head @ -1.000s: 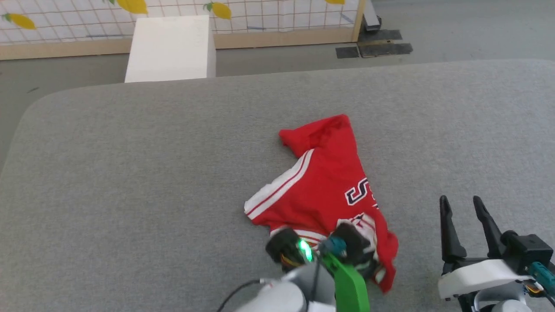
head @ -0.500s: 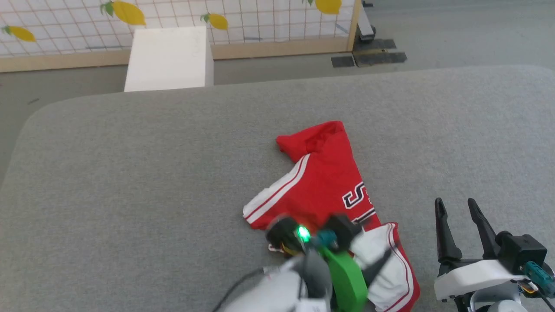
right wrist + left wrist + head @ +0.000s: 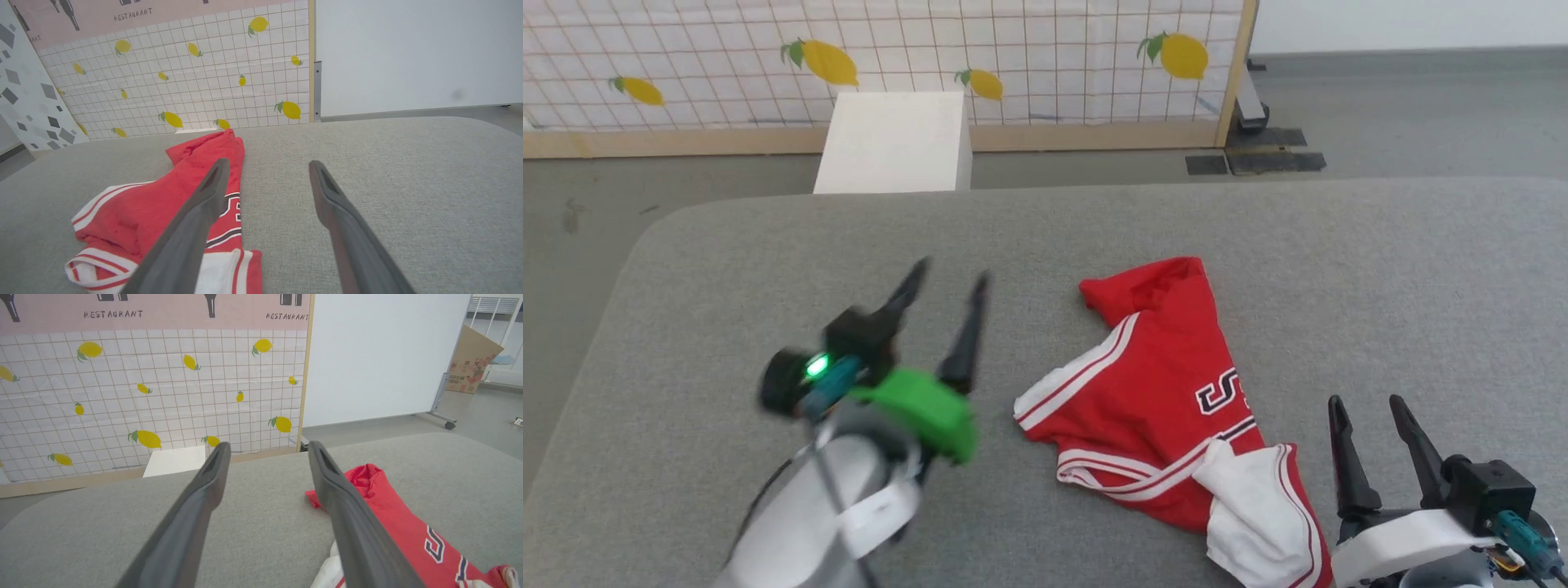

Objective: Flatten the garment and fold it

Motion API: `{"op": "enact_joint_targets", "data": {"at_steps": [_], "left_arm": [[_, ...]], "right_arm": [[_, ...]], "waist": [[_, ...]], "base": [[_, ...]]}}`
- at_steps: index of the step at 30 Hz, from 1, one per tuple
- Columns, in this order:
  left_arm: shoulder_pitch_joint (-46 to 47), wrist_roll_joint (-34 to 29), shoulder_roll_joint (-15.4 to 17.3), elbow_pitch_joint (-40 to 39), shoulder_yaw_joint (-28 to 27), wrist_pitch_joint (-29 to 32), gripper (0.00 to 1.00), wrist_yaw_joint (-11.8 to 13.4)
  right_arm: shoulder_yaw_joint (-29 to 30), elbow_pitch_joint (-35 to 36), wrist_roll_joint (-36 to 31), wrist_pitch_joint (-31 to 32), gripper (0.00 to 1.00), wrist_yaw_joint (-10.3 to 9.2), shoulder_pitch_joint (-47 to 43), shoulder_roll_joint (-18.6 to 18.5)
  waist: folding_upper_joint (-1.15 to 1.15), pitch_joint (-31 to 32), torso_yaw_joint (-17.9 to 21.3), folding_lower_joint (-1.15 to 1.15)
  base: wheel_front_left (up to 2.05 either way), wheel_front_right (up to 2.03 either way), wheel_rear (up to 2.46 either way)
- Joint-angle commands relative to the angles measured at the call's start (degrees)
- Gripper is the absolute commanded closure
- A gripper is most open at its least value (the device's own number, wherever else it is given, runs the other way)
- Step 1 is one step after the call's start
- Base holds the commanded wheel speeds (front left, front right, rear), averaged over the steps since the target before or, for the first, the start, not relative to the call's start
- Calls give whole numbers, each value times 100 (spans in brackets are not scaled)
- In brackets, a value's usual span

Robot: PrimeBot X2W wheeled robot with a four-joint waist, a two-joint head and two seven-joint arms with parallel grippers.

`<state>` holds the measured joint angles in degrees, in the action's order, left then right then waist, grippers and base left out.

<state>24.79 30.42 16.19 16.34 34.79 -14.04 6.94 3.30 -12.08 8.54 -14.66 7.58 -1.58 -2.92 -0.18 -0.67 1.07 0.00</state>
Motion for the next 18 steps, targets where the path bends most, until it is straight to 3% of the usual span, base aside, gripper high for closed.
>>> {"op": "enact_joint_targets", "data": {"at_steps": [1,6,12,14,18], "left_arm": [[-295,39,144,-29,-140,-55,0,97],[-1165,154,377,-241,-617,-91,0,283],[-1913,-3,226,-566,-912,-95,0,295],[-2019,-66,138,-635,-973,-95,0,251],[-2081,-199,16,-659,-1038,-95,0,134]], "right_arm": [[-33,13,-37,-34,0,-9,-84,4],[-17,51,-72,-34,0,-9,-170,4],[-174,20,-114,165,0,-9,-212,4],[-238,115,-117,438,0,-9,-206,4],[-603,454,-60,1586,0,-9,-206,-71]], "waist": [[18,48,-50,0],[18,72,-94,0],[18,44,-158,0],[18,34,-173,0],[18,-44,-204,0]], "base": [[0,0,0],[0,0,0],[0,0,0],[0,0,0],[0,0,0]]}}
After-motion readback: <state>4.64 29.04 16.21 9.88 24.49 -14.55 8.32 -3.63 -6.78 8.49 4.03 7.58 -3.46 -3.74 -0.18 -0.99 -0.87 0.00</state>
